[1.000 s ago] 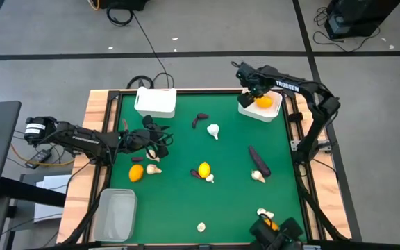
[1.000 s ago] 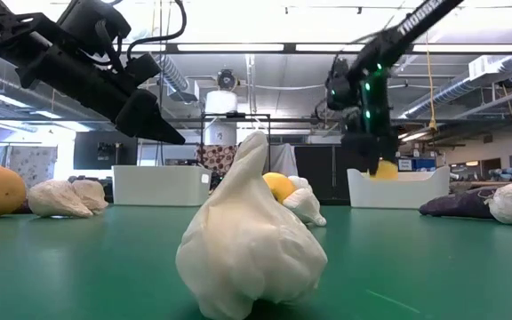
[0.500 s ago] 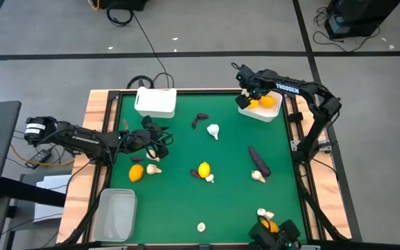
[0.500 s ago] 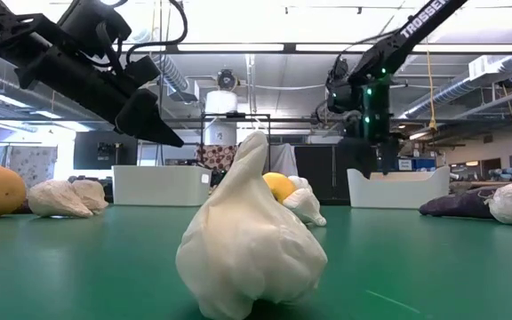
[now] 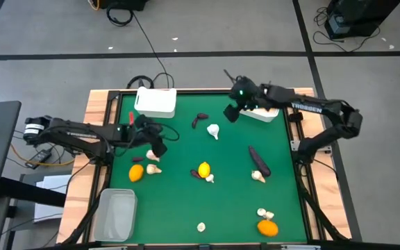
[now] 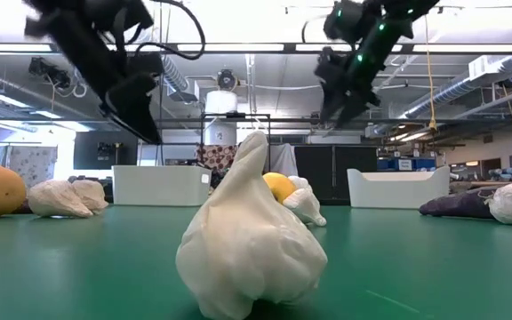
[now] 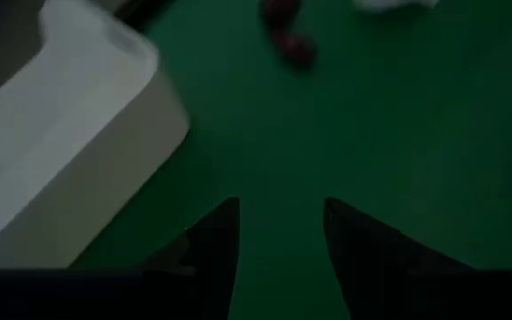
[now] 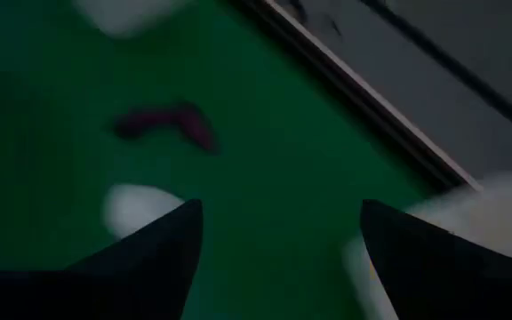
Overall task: Sort produce into baskets
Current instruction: Put the top left yellow lemon into the right white bin
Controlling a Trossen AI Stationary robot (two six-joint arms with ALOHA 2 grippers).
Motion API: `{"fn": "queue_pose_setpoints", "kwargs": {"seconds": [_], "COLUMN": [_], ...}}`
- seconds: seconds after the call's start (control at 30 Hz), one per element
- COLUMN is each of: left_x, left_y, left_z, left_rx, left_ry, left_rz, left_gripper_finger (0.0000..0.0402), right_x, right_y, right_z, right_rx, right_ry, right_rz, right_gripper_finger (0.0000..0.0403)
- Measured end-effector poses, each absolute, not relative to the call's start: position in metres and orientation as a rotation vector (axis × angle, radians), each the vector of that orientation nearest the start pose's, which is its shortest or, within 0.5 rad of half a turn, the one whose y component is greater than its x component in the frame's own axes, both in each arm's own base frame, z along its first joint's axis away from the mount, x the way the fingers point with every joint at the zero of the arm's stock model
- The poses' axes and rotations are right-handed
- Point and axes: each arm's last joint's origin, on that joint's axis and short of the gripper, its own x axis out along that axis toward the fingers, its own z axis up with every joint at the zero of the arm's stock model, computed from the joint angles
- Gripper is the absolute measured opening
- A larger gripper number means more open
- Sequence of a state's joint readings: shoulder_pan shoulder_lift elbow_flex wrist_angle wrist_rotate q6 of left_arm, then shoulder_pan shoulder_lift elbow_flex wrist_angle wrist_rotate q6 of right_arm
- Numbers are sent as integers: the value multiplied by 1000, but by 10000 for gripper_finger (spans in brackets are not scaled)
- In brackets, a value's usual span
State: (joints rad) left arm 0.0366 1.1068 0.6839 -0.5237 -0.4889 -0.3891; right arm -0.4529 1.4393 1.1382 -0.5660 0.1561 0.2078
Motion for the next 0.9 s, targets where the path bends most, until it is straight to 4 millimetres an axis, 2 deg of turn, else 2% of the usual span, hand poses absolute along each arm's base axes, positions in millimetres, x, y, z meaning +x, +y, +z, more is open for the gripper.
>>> {"fn": "queue_pose_setpoints", "kwargs": {"seconds": [0.1,0.23,0.37,0.47,0.57,0.73,0.9], "left_x": [203,200,189,176,164,160,159], "left_y": [17,7,-10,-20,-31,-60,-75], "left_z": [236,243,238,234,234,225,208], "left_rx": [-214,-358,-552,-659,-715,-782,-848], "left_ry": [891,978,1154,1272,1327,1342,1431], "left_rz": [632,514,416,503,618,584,620], "left_gripper_finger": [170,170,170,171,171,174,213], "right_x": [277,288,298,307,316,328,334], "right_y": [-117,-103,-97,-94,-94,-98,-105], "right_z": [269,247,216,198,185,166,157], "right_rx": [277,254,269,288,307,209,180], "right_ry": [675,548,505,484,476,461,417], "right_rz": [-588,-515,-408,-312,-224,-201,-202], "right_gripper_finger": [313,313,313,313,313,313,313]}}
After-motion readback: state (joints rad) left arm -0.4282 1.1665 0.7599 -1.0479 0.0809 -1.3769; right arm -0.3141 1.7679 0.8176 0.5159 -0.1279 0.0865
